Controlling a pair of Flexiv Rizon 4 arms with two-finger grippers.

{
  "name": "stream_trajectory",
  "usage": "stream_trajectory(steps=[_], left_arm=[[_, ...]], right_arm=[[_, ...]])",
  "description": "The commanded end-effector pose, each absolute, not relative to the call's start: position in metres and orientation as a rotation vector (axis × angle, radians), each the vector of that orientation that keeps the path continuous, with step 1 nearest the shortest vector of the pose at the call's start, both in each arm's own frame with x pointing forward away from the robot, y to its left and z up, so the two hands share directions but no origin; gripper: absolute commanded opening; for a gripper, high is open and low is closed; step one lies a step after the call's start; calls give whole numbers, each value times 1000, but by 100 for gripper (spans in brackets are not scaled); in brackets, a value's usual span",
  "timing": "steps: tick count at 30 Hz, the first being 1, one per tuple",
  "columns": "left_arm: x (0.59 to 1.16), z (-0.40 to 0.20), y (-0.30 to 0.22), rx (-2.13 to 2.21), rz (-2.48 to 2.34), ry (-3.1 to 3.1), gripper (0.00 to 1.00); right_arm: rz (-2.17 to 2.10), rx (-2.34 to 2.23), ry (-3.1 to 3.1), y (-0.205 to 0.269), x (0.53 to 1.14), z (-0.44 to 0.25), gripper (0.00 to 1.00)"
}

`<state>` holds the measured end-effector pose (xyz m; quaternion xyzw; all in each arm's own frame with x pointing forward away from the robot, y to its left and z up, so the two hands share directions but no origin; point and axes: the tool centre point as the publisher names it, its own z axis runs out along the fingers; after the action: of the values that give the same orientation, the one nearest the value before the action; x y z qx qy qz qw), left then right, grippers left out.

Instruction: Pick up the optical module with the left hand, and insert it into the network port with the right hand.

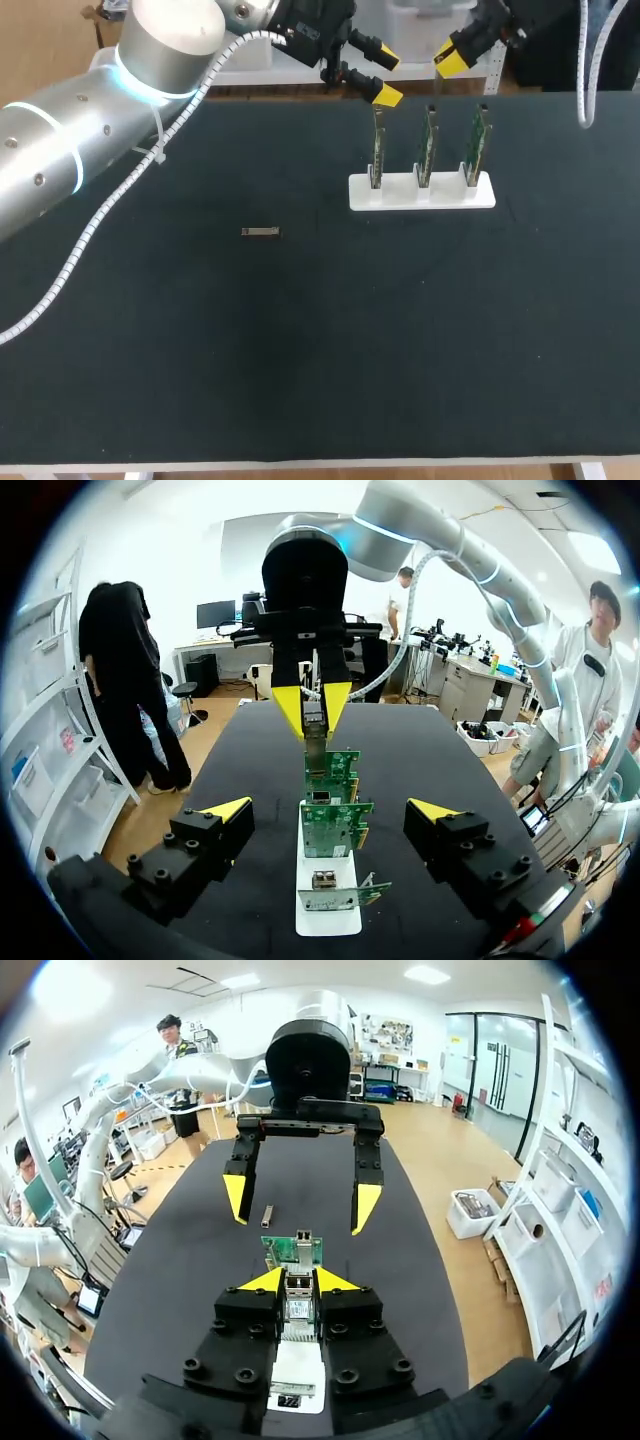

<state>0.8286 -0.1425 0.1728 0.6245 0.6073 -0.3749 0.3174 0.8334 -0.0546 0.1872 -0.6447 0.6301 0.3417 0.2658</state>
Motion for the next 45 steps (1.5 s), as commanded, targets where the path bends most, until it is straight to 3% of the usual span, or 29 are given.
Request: stream_trajectory(steps=[1, 45], left_arm=[[826, 173, -142, 1641, -981, 1598, 100], [826, 173, -142, 1641, -981, 1598, 100]], right_arm=[[1032, -1814, 1685, -54, 839, 189, 0], [943, -1709, 1760, -50, 837, 176, 0]])
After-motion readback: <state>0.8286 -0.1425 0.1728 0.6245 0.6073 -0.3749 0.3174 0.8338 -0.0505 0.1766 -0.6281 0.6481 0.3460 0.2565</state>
